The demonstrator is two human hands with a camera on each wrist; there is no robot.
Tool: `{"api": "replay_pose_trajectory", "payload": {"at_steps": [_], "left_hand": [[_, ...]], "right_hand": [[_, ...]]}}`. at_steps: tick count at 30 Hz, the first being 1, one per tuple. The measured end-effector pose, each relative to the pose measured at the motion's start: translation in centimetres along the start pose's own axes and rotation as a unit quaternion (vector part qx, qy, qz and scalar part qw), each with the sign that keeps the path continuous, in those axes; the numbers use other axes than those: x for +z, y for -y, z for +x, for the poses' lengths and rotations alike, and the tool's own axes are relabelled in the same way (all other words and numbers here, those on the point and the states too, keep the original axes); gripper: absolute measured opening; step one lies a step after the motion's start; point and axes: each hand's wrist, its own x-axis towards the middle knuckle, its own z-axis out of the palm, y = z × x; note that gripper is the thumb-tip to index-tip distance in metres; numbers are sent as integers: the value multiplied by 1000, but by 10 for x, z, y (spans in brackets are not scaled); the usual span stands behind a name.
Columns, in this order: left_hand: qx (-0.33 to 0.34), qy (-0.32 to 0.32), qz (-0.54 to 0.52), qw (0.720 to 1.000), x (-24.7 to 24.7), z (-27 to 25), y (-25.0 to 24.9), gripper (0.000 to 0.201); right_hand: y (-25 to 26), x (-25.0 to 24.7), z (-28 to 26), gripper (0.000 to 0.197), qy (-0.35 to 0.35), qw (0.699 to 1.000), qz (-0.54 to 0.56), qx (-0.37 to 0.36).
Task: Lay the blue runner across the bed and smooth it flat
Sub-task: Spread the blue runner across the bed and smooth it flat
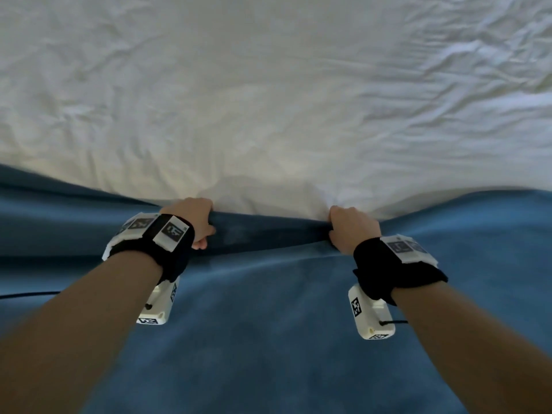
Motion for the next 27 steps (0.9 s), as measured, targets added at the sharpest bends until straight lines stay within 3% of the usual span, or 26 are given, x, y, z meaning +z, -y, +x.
{"api": "replay_pose_trajectory", "payload": {"at_steps": [4, 6, 8, 10, 12, 15, 20, 23, 27], "left_hand": [[-37, -120, -50, 991, -20, 0, 1, 11], [-67, -197, -81, 975, -31, 2, 2, 23], [-71, -255, -121, 957, -32, 6, 2, 30], [-35, -244, -164, 955, -27, 11, 1, 49], [-10, -160, -155, 975, -18, 16, 1, 76], [-42, -97, -68, 992, -5, 21, -1, 76], [12, -244, -59, 968, 0, 24, -12, 56], [27, -249, -19, 968, -13, 32, -14, 49], [27, -230, 47, 972, -28, 37, -12, 56]], "right_hand": [[4, -16, 3, 14, -142, 987, 73, 2], [7, -27, 10, 16, -205, 971, 123, -18], [9, -36, 16, 28, -190, 963, 184, -52], [5, -37, 20, 53, -87, 975, 197, -63], [-1, -28, 20, 64, -21, 987, 151, -53], [-9, -6, 16, 62, -64, 994, 76, -54], [-27, 13, 10, 62, -103, 991, 77, 28], [-32, 11, 13, 61, -109, 991, 70, 14], [-37, -1, 21, 60, -109, 990, 89, 0]]}}
